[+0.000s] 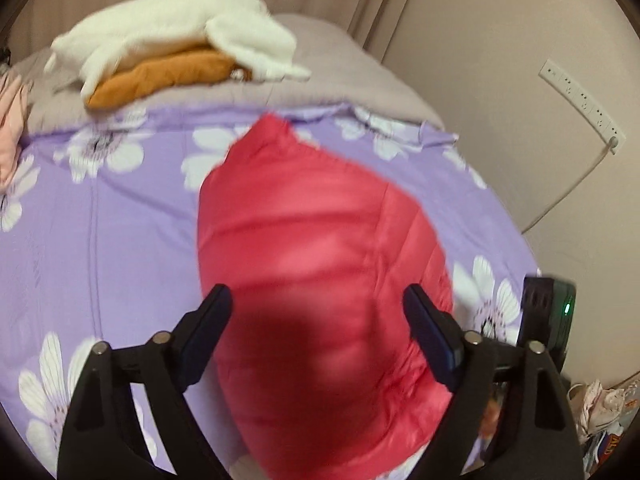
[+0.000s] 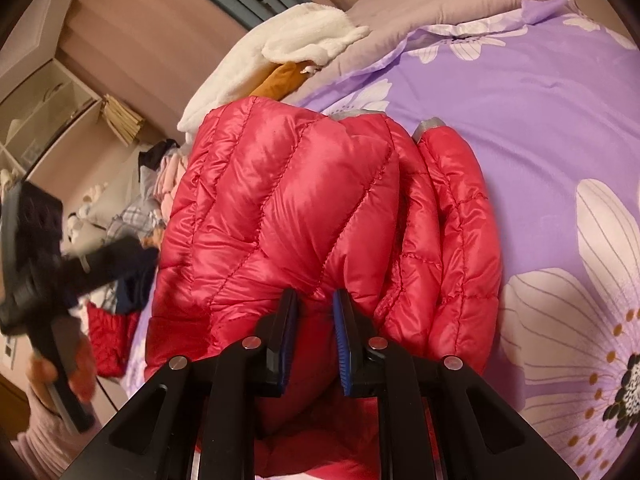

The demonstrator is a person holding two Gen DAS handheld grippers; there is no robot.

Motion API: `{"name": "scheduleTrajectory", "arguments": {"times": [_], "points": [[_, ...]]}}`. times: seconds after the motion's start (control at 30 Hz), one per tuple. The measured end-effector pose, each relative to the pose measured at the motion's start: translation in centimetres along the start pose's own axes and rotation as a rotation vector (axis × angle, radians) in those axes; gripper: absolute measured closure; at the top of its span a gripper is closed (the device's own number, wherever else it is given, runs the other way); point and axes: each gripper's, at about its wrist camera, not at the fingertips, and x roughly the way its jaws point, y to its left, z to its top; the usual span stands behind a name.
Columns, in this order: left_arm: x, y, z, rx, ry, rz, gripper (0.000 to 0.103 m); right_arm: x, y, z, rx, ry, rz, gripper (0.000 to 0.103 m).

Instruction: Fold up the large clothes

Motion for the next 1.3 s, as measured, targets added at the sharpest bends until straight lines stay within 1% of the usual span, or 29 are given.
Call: {"name": "scheduleTrajectory", "arguments": {"times": [0.03,0.07,0.1,0.13,0.23,0.37,0.47,0.73,0.93,1.0,1.1,1.23,1.3], "points": [[0.4,-0.2,0.5,0.007,0.002,-0.006,0.041,0.0,-0.1,0.0,0.002,0.000,0.003,0.087],[0.8,-0.5,0.8,0.009,0.013,-0.007,0.055,0.0,-0.1,0.0,0.003,-0.001,0.006,0.087],[1.6,-0.5,1.0,0.008,0.027,-0.004,0.059,0.0,-0.1,0.0,0.005,-0.003,0.009,0.087],[1.8,-0.4,1.2,0.012,0.030,0.008,0.061,0.0,-0.2,0.0,0.006,-0.004,0.012,0.087],[3.2,-0.6,1.7,0.041,0.027,0.039,0.061,-0.1,-0.4,0.0,0.009,-0.008,0.022,0.087],[5.6,0.2,1.6,0.034,0.092,0.055,0.061,0.0,-0.7,0.1,0.018,-0.008,0.035,0.087],[6.9,0.4,1.3,0.036,0.115,0.076,0.060,0.0,-0.9,0.1,0.027,-0.010,0.039,0.089],[8.2,0.4,1.1,0.055,0.115,0.097,0.059,0.1,-1.5,0.1,0.057,-0.013,0.051,0.089],[7.6,-0.1,1.0,0.060,0.098,0.126,0.059,-0.3,-1.2,0.6,0.085,-0.010,0.037,0.089],[7.2,0.0,1.1,0.051,0.097,0.126,0.059,-1.4,-0.4,0.9,0.082,-0.032,0.019,0.089],[6.8,0.5,1.1,0.021,0.096,0.118,0.059,-3.4,1.3,1.0,0.036,-0.088,-0.026,0.088],[5.9,0.6,0.7,-0.003,0.078,0.095,0.059,-5.9,4.5,0.5,-0.058,-0.126,0.008,0.088],[5.5,0.3,0.5,0.009,0.073,0.088,0.059,-6.5,6.3,-0.1,-0.124,-0.136,0.021,0.088]]}}
